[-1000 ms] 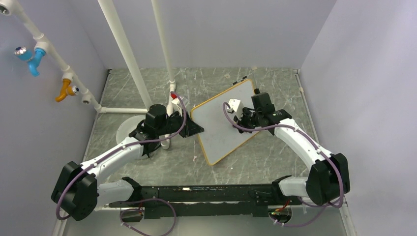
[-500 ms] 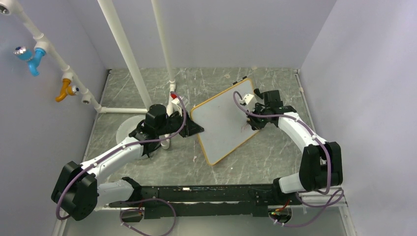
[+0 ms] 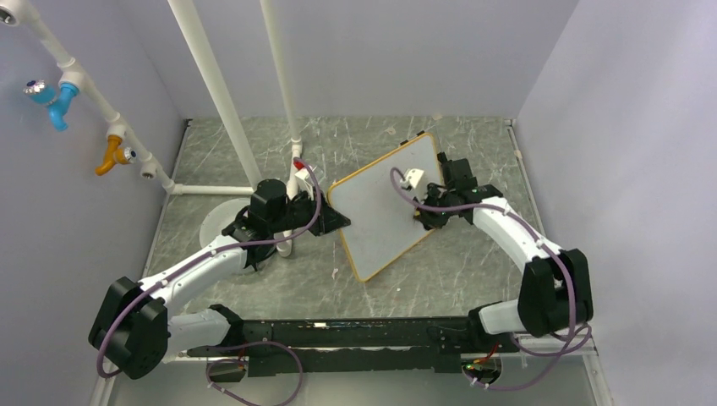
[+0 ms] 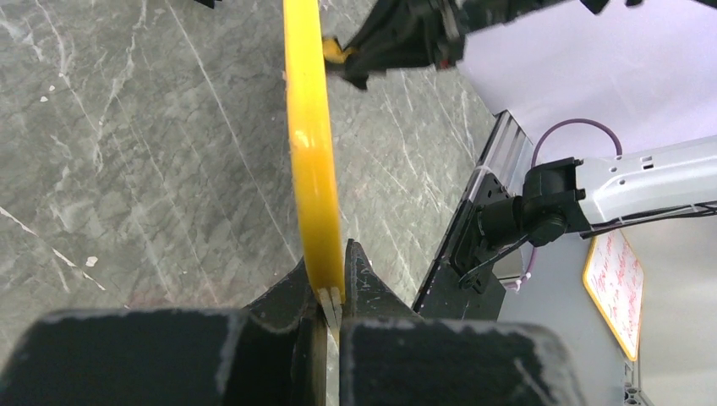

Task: Erase the whiteboard
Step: Erase the whiteboard at the center of the board.

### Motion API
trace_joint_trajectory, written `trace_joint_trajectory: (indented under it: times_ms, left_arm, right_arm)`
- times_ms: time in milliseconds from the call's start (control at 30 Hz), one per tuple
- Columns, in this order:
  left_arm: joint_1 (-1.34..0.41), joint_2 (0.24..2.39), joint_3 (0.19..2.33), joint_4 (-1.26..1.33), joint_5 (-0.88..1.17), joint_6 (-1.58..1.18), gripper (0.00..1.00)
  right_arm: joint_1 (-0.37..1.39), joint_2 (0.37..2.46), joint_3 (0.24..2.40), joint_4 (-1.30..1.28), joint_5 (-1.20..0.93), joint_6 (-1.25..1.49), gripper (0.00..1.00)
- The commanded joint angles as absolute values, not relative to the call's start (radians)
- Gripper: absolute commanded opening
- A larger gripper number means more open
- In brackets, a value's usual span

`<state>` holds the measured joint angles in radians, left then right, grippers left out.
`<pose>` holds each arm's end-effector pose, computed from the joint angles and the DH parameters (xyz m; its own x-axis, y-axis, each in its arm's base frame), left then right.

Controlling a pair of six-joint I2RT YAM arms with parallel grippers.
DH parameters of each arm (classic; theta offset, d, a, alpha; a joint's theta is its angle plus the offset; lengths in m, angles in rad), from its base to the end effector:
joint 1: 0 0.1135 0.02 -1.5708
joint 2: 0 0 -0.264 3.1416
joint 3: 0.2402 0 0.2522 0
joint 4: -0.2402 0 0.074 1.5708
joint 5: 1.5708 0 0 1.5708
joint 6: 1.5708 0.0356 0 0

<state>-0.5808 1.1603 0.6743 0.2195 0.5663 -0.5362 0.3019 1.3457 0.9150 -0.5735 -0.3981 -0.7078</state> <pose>0.2066 -0.1584 0.2668 -0.6469 -0.0911 -0.7571 0.6576 0.4362 -0.6143 0.2499 0.0923 0.2330 -0.3047 -0.7226 -0.6205 -0.8829 0.4586 -0.1005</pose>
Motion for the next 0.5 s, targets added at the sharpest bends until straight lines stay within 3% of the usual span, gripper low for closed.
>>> trace_joint_trajectory:
  times_ms: [0,167,300,467]
  left_arm:
    - [-0.594,1.137,0.710,0.313,0.710,-0.544,0.00]
    - [-0.592,1.139,0.705,0.323,0.711,-0.547,0.00]
    - [-0.593,1.148,0.708,0.319,0.714,-0.544,0.00]
    - [-0.592,1.158,0.714,0.323,0.720,-0.548,0.00]
  right_arm:
    - [0.200,1.412,1.007,-0.404,-0.194,-0.646,0.00]
    - [0.211,1.389,0.986,-0.464,-0.352,-0.766,0.00]
    - [0.310,1.309,0.914,-0.661,-0.546,-1.063,0.00]
    - [0.358,1.292,0.904,-0.619,-0.492,-1.017,0.00]
